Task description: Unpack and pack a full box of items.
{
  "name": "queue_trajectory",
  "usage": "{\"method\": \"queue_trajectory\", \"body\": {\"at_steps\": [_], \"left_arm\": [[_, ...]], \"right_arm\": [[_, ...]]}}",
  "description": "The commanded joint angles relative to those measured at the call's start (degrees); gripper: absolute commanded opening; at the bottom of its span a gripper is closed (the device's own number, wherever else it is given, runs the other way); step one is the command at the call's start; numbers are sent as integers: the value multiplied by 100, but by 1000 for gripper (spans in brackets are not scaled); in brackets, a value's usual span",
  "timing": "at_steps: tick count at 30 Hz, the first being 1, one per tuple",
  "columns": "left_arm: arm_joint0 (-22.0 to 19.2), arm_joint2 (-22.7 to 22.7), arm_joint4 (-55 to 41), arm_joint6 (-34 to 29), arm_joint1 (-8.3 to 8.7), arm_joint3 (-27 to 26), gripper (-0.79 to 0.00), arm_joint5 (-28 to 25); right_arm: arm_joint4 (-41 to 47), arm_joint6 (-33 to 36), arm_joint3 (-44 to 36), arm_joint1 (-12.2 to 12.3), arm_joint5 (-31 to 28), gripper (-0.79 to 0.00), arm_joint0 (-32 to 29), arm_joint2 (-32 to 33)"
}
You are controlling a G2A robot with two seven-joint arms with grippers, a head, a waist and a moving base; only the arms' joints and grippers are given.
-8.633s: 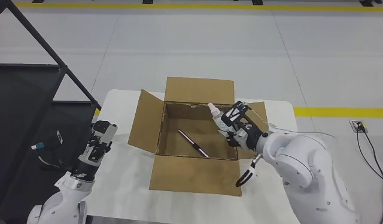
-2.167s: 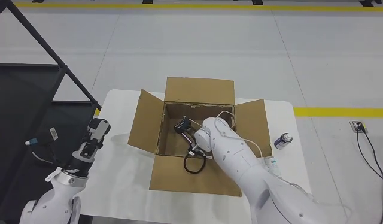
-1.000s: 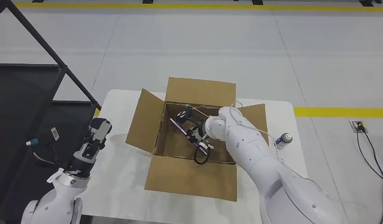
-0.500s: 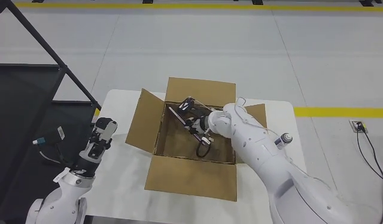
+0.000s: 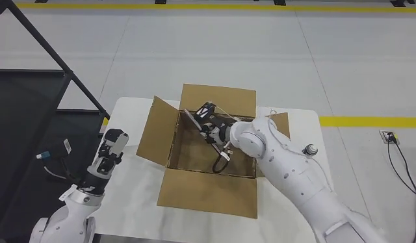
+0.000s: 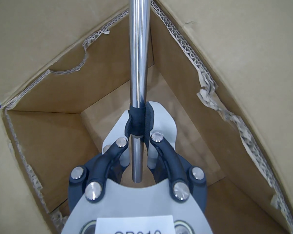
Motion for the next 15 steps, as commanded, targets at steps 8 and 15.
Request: {"method": "queue_trajectory", "body": {"at_steps": [8, 15], "left_arm": [[-10, 85, 41, 17, 10, -18, 0, 22], [-2, 93, 71, 25, 22, -19, 0, 30]], "right_arm": [[-674, 600, -3166, 581, 581, -785, -1970, 1492], [-1066, 530, -4151, 711, 1065, -785, -2819, 1980]]}}
